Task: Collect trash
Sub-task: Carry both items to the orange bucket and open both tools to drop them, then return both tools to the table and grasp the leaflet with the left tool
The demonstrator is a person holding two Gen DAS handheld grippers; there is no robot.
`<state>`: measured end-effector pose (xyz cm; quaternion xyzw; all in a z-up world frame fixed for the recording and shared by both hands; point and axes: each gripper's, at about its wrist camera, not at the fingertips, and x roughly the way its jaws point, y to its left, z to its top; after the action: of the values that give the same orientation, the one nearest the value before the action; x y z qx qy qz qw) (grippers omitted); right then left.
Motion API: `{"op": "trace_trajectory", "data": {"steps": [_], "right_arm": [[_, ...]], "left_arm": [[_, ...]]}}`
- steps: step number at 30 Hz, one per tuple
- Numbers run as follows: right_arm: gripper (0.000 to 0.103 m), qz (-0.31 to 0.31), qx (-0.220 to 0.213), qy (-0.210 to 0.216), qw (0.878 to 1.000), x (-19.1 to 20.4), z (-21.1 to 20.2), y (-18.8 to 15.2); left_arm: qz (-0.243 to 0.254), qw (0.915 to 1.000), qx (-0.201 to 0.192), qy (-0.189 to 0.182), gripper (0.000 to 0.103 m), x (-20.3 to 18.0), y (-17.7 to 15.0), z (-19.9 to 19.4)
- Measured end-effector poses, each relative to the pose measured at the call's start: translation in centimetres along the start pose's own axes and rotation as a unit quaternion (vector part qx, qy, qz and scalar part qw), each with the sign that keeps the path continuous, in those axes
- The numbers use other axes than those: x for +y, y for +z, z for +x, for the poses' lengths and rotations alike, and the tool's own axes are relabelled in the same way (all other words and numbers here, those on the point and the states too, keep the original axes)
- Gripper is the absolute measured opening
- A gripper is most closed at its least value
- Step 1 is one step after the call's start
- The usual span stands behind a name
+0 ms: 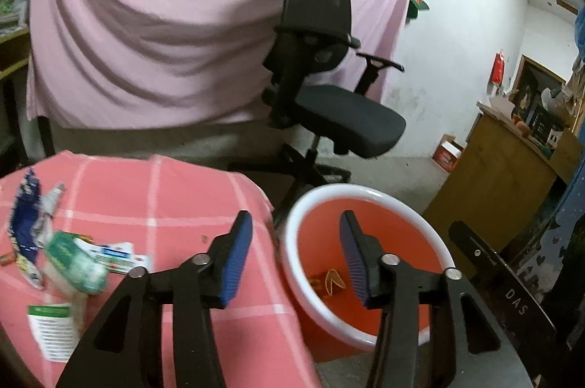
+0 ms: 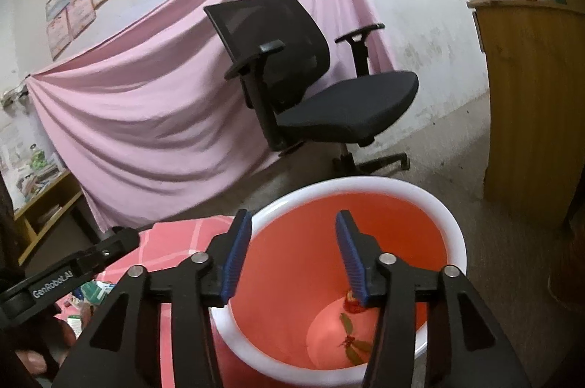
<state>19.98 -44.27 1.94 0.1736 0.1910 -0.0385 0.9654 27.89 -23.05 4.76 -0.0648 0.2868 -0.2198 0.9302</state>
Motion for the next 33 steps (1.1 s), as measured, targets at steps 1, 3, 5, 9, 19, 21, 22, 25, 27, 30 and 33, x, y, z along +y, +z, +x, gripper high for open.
{"op": "trace_trajectory", "data": {"steps": [1,3,5,9,19,21,22,25,27,30,33], "right_arm": [[0.053,-0.001,-0.004,0.003,1.0,0.3,-0.1,0.1],[0.075,-0.005,-0.011,0.005,1.0,0.9,-0.2,0.2],[0.088,-0.011,-0.027,0.003,1.0,1.8,-0.8,0.3],[0.093,-0.022,-0.05,0.022,0.998,3.9,-1.4,0.4],[0.103,-0.075,-0.114,0.082,0.987,9.8,-3.1,-0.4],[0.103,-0.084,-0.128,0.097,0.984,10.9,-3.6,-0.6],[0.103,-0.087,-0.135,0.103,0.982,11.4,-3.8,-0.8],[0.103,-0.098,-0.157,0.124,0.975,13.0,-4.4,-1.1],[0.103,-0.109,-0.165,0.135,0.971,14.0,-4.6,-1.5],[0.103,-0.128,-0.17,0.15,0.965,15.5,-4.7,-2.2],[0.103,-0.159,-0.167,0.156,0.96,17.0,-4.6,-3.1]], "left_arm": [[0.0,1.0,-0.009,0.004,0.046,0.3,0.0,-0.6],[0.001,0.9997,-0.024,0.011,0.047,1.0,0.0,-1.8],[0.003,0.999,-0.039,0.021,0.053,1.7,-0.2,-3.2],[0.001,0.9949,-0.087,0.05,0.072,3.6,-0.5,-6.6],[-0.017,0.9785,-0.173,0.11,0.101,8.9,-1.8,-13.0],[-0.02,0.9752,-0.183,0.122,0.101,10.0,-2.2,-14.1],[-0.021,0.9738,-0.188,0.127,0.101,10.4,-2.5,-14.6],[-0.021,0.9689,-0.201,0.142,0.101,11.8,-3.3,-16.2],[-0.02,0.9659,-0.208,0.153,0.101,12.5,-4.0,-17.2],[-0.016,0.9625,-0.214,0.166,0.101,13.3,-5.0,-18.2],[-0.013,0.9606,-0.215,0.175,0.101,14.2,-5.7,-18.7]]}}
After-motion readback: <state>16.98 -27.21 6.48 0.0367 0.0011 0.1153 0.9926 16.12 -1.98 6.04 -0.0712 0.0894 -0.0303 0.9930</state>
